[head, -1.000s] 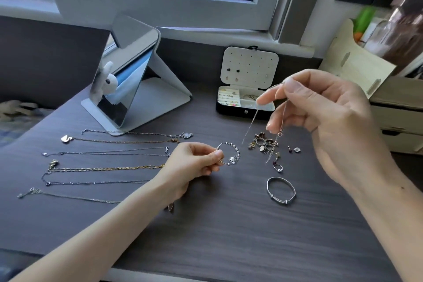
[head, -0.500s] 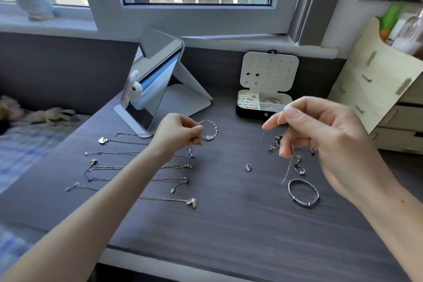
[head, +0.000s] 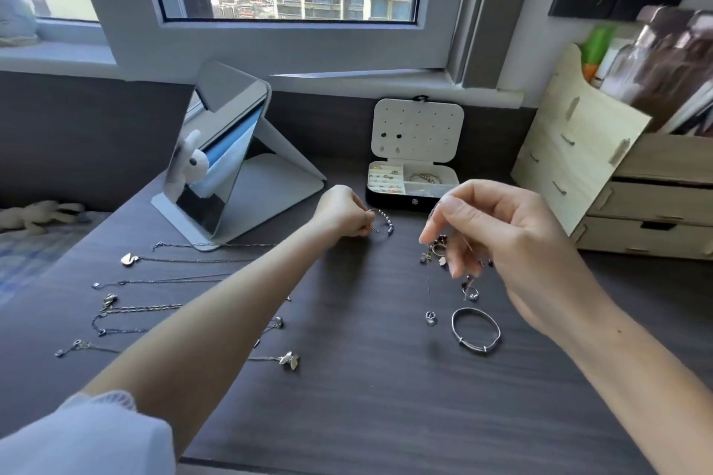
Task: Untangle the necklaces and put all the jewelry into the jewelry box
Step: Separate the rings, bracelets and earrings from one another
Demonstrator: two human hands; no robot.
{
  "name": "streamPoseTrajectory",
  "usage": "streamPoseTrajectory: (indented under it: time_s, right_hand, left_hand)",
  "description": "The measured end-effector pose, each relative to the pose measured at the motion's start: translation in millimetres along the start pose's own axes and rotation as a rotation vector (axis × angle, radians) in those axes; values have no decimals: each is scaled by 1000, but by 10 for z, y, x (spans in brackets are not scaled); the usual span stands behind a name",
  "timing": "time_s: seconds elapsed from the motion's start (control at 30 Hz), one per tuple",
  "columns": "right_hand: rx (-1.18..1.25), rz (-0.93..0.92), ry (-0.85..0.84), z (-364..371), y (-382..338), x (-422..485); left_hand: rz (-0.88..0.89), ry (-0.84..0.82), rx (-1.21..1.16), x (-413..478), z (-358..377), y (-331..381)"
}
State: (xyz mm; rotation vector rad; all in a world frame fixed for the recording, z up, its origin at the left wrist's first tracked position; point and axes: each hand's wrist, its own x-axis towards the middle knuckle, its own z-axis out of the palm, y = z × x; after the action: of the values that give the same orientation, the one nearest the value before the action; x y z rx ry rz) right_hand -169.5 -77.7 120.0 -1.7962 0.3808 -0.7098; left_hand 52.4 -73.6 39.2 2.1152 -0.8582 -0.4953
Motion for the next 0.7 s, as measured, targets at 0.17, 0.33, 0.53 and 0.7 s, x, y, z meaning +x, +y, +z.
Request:
streamPoseTrajectory:
  time_s: [0.17,0.33,0.53,0.7]
  right_hand:
    - [0,2,-42,38,8,62]
    - [58,-15,-94,149,-37,132]
    - [-133,34,-159,306,76,175]
    - [-405,-21,-167,574,408,210]
  left_hand:
    - [228,133,332,-232,-65,140]
    - [299,-601,-566,-993,-336,166]
    - [214,-418,-453,-1336,-912,-382]
    - [114,-149,79,-1306,-1411,-856]
